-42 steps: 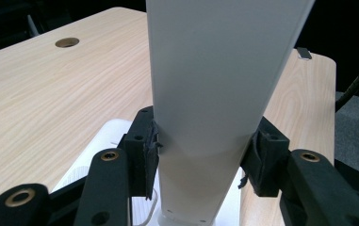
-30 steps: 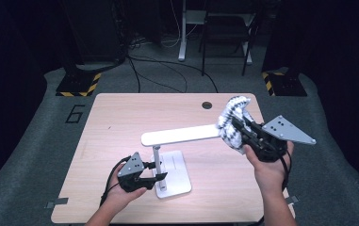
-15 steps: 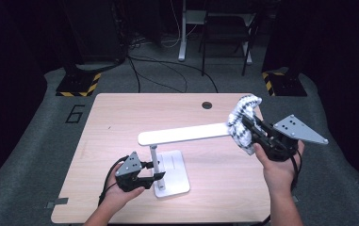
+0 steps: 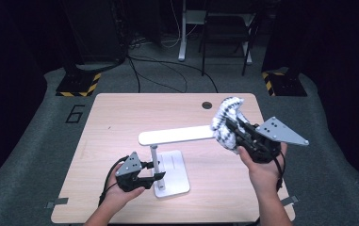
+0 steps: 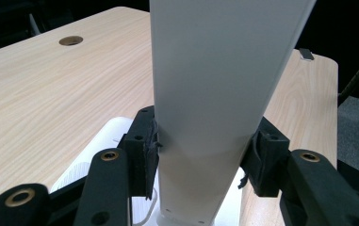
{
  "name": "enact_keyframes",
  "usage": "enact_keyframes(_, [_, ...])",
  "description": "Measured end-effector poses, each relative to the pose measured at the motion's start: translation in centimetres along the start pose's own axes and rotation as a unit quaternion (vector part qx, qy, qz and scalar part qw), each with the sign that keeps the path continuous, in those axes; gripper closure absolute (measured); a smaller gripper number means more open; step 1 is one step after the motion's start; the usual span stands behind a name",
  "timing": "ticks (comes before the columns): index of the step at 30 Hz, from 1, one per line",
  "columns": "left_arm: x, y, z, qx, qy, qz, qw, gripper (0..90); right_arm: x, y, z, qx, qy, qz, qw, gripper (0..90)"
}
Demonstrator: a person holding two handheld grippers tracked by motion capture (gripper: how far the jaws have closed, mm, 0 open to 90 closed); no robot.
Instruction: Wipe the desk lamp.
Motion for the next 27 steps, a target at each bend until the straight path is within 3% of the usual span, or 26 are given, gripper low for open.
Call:
enact_keyframes(7, [0.0, 0.0, 0.0, 0.002, 0.000, -0.002, 1.0000, 52.6, -1.7, 4.3, -0.4, 0.022, -0.016, -0.055, 0.9981, 79.1])
enact_keyframes(11, [0.0, -0.1, 0.0, 0.003, 0.000, -0.003, 1.0000, 52.6, -2.6, 6.7, -0.6, 0.037, -0.018, -0.087, 0.9954, 79.0])
enact_keyframes(12, [0.0, -0.1, 0.0, 0.003, 0.001, -0.002, 1.0000, 52.6, -3.0, 8.0, -0.7, 0.043, -0.023, -0.106, 0.9932, 79.0])
enact_keyframes(20, [0.0, 0.0, 0.1, -0.001, -0.005, -0.010, 0.9999, 52.6, -3.6, 10.5, -0.6, 0.052, -0.025, -0.147, 0.9874, 78.8])
enact_keyframes(27, [-0.1, -0.1, 0.0, 0.008, -0.012, -0.012, 0.9998, 52.6, -3.3, 12.0, -0.2, 0.060, -0.019, -0.180, 0.9817, 78.5])
Point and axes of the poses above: each handheld gripper's, and its own axes: x roughly backward along the jaws, z roughly out of its underside, y roughly to its left, the point moved 3 cm from there along -x, roughly forward along the jaws, and after that the axes turned 3 degrees about -x, right-handed, at the moved point
